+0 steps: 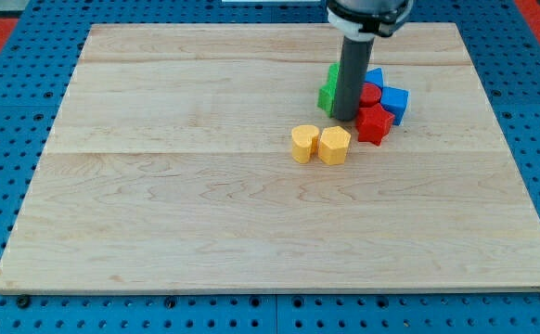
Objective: Keep the blue blocks at the right side of the red circle
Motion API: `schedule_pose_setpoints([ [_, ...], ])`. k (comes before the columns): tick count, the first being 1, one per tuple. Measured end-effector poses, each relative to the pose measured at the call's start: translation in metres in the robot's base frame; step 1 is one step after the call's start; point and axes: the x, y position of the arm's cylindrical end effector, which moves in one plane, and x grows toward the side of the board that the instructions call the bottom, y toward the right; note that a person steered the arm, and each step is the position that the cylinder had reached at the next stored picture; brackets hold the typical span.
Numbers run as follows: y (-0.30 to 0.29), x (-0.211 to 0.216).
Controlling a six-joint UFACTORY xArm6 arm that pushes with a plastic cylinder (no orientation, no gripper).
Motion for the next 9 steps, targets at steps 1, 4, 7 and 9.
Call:
schedule_pose_setpoints([
  [1, -0.005, -0.038],
  [4, 0.043, -0.081],
  [7, 0.138, 0.029],
  [9, 0.049, 0.043],
])
